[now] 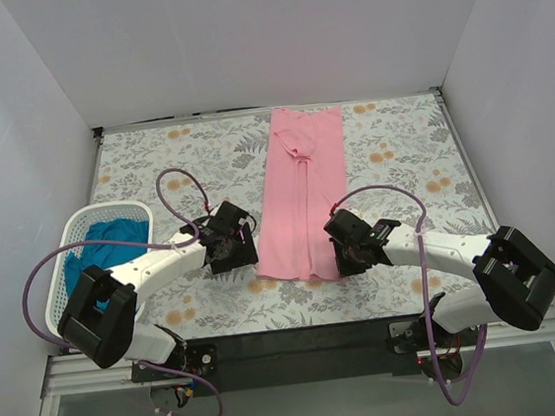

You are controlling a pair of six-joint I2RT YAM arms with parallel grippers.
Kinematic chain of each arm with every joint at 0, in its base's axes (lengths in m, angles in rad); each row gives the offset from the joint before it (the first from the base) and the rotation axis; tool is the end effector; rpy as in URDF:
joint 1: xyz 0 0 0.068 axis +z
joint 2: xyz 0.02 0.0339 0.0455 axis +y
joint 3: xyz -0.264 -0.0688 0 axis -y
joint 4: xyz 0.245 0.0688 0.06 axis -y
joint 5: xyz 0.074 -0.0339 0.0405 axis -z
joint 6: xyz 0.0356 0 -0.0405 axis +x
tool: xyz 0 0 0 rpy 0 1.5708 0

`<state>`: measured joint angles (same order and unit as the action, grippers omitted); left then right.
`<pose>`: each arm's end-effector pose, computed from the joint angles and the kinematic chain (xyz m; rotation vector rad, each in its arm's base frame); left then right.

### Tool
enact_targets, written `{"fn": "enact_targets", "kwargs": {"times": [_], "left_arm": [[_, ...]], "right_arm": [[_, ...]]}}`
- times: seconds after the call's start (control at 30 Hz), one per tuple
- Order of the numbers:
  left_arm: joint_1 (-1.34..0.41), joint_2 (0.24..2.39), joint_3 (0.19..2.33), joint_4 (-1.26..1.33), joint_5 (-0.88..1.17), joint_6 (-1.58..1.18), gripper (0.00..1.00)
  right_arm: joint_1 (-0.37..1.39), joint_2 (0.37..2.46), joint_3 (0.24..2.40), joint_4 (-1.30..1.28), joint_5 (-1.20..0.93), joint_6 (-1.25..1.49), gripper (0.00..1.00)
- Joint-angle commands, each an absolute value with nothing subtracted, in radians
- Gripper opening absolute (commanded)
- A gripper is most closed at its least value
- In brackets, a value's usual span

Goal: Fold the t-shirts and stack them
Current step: Fold the tshirt

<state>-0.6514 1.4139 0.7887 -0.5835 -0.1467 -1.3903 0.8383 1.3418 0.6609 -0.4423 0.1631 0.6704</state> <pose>0.2029 -0.1482 0.1774 -1.0500 2.6068 -0.3306 0.1617 0.1712 0.1646 -0.1760 2.6888 0.2595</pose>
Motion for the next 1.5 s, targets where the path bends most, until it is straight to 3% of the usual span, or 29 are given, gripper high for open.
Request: {"fn": "enact_targets", "kwargs": {"times": [0.0, 0.37, 0.8, 0.93, 1.07, 1.2, 1.47], "left_arm": [[-0.693, 1.408, 0.834, -0.623, -0.13, -1.476, 0.64], [-0.762, 1.509, 0.9, -0.661, -0.158, -1.526, 0.58], [-0.85, 1.663, 0.905, -0.732, -0.199, -1.577, 0.36], [-0.861, 1.672, 0.899, -0.758, -0.207, -1.607, 0.25], [-0.885, 1.666, 0.899, -0.781, -0.187, -1.632, 0.0], [-0.978, 1.623, 0.894, -0.866, -0.169, -1.704, 0.0], [-1.228, 1.442, 0.799, -1.019, -0.087, -1.928, 0.0]], "right_arm": [[0.85, 1.385, 0.626, -0.503, 0.175, 0.647, 0.01], [0.85, 1.385, 0.601, -0.457, 0.15, 0.627, 0.01], [0.85, 1.37, 0.595, -0.449, 0.147, 0.618, 0.01], [0.85, 1.371, 0.597, -0.451, 0.146, 0.614, 0.01], [0.85, 1.359, 0.609, -0.478, 0.13, 0.6, 0.01], [0.874, 1.327, 0.626, -0.554, 0.071, 0.583, 0.01], [1.101, 1.18, 0.609, -0.747, -0.109, 0.669, 0.01]]}}
